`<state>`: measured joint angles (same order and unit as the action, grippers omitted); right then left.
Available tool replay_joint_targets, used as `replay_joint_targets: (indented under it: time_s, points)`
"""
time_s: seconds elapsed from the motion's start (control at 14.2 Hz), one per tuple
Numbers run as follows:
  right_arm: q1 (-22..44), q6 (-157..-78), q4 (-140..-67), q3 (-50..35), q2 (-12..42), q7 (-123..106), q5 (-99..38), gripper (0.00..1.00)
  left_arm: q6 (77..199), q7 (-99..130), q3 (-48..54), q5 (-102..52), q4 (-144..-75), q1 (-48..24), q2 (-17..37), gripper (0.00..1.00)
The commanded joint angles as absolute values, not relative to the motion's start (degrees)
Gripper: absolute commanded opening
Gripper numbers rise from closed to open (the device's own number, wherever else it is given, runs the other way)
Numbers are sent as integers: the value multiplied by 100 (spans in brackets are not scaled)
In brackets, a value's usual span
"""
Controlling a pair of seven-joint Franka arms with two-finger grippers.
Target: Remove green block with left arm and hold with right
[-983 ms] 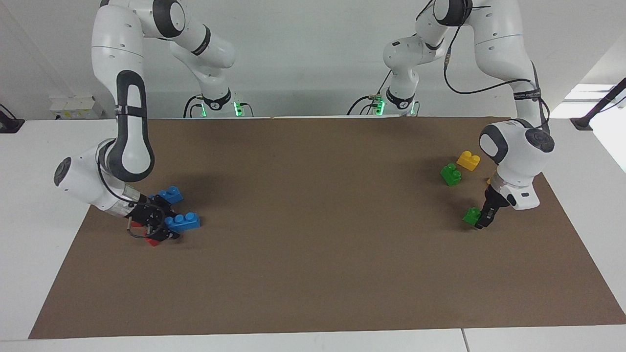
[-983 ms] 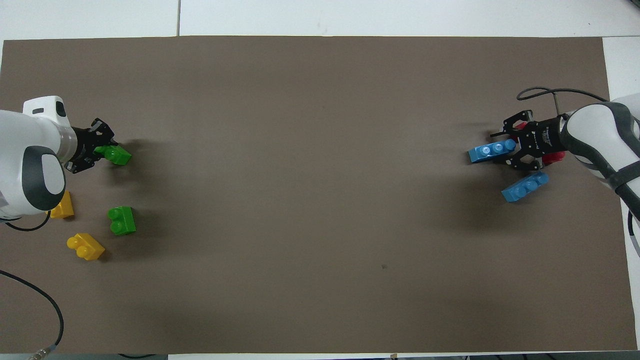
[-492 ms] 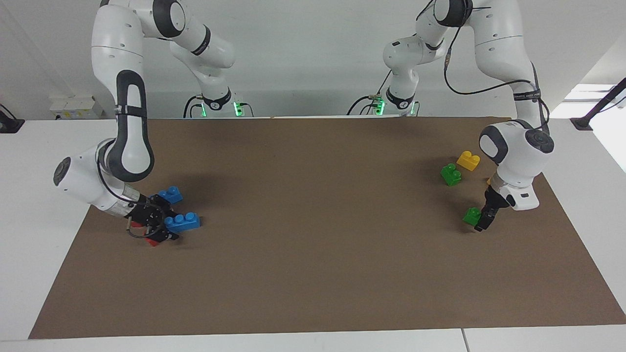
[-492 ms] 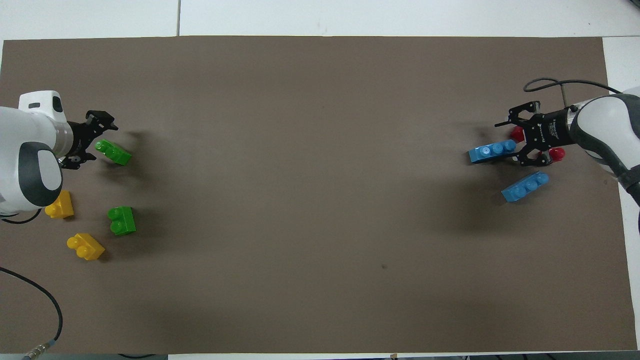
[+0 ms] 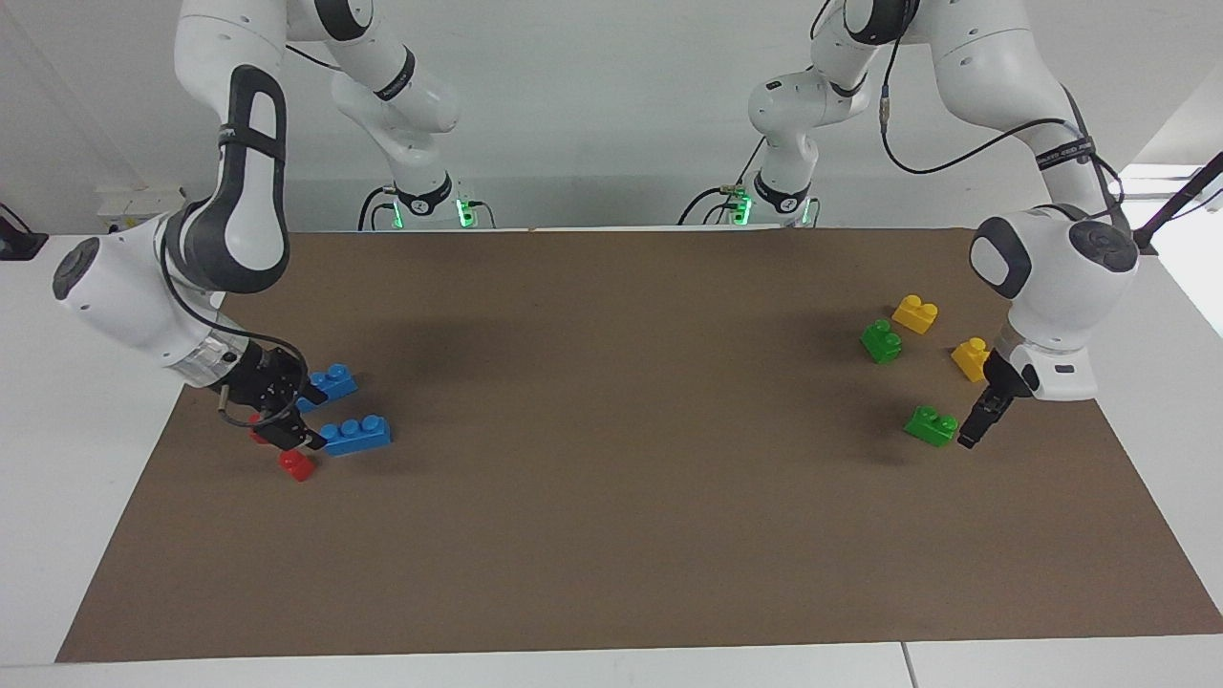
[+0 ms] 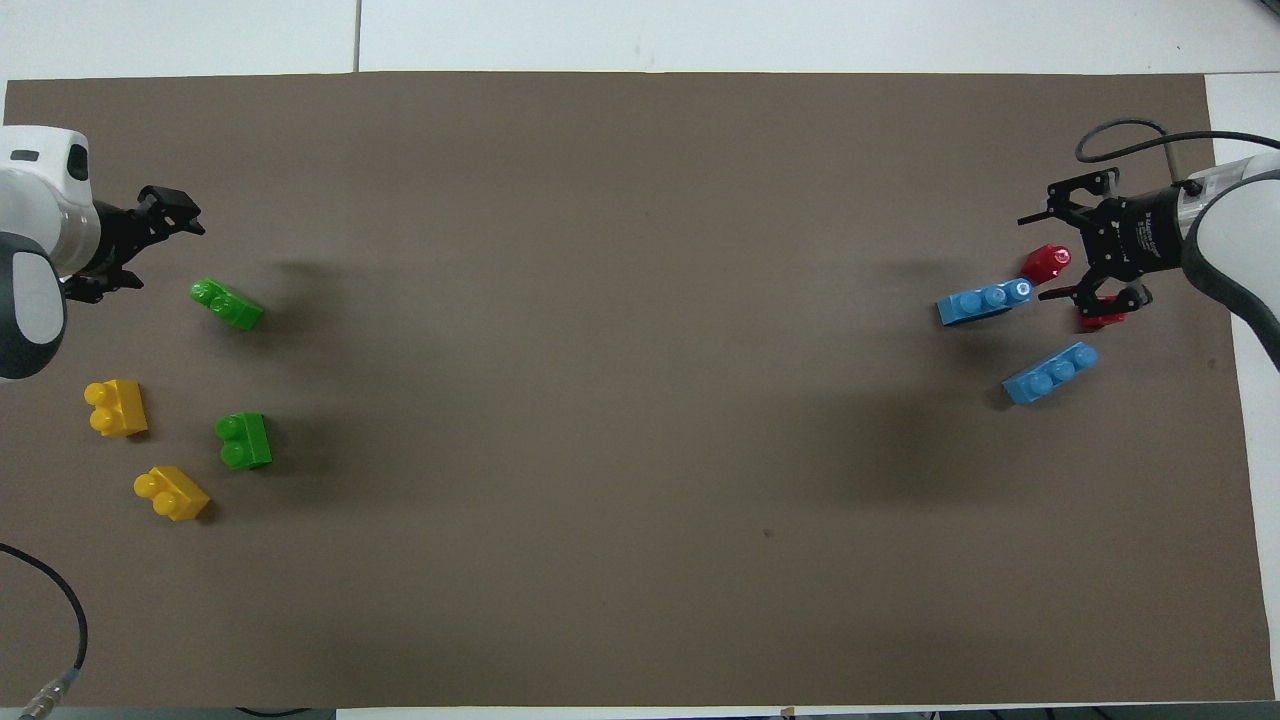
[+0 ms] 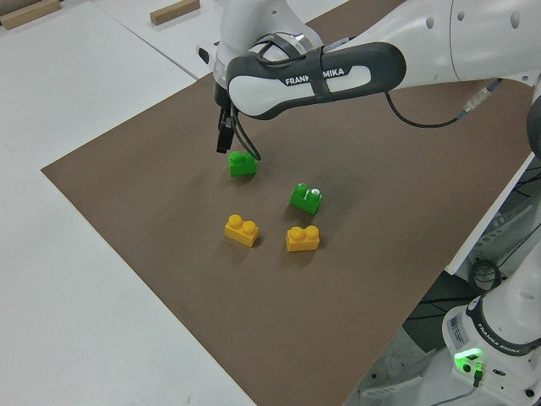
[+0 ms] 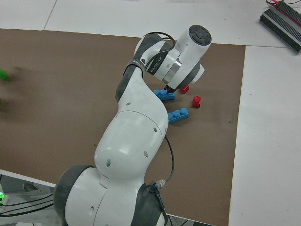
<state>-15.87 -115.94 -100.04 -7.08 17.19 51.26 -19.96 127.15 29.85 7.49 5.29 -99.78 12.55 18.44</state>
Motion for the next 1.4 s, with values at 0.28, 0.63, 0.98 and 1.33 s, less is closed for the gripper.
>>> replay_joint_targets:
  time_s: [0.28, 0.63, 0.98, 1.33]
  points:
    - [-1151, -10346, -9457, -782, 942, 4038, -870, 89, 11313, 1505, 773, 624, -9545, 1020, 1275, 100]
    - [-853, -9818, -9448, -791, 361, 2648, -266, 92, 10215, 827, 1080, 607, -9071, 1028, 1055, 100]
    - [-440, -9440, -9422, -791, -87, 971, 369, 93, 9871, 809, 1169, 527, -9062, 1020, 791, 100]
    - [-457, -9159, -9220, -773, -229, -174, 352, 95, 9730, 817, 1195, 325, -9097, 1011, 580, 100]
